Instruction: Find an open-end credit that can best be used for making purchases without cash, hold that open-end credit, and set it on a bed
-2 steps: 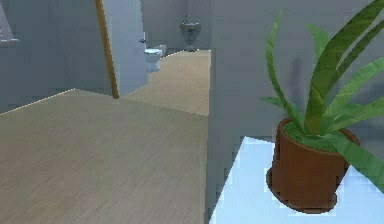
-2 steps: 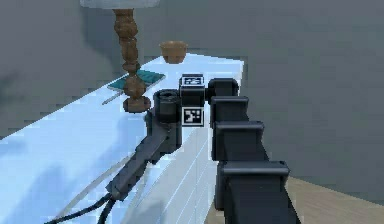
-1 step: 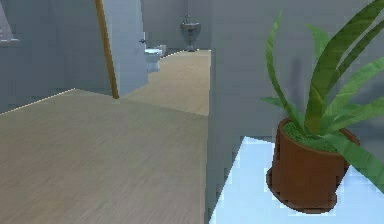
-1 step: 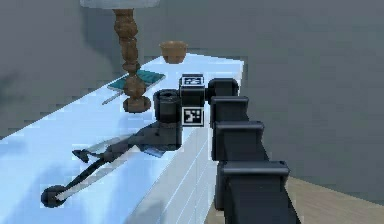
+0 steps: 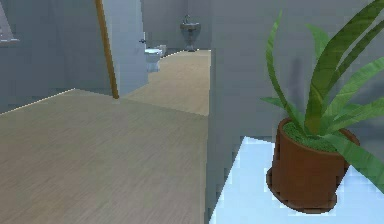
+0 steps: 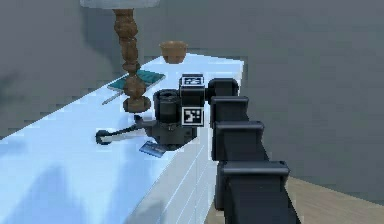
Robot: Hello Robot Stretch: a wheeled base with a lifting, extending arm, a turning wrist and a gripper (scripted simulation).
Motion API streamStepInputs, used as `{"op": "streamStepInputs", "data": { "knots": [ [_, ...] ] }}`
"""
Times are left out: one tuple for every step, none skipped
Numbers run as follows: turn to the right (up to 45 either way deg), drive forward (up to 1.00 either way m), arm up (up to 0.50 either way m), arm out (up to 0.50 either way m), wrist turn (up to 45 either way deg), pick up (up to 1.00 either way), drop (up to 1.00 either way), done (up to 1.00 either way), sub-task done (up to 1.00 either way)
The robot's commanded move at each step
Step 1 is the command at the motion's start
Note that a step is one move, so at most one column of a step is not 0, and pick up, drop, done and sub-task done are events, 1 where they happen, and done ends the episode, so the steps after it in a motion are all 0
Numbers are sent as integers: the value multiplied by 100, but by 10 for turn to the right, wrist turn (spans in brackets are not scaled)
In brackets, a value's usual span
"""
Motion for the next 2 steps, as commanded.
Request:
{"op": "streamStepInputs", "data": {
  "knots": [
    [0,0,0,0,240,0,0,0,0],
    [0,0,-12,0,0,0,0,0,0]
  ]
}}
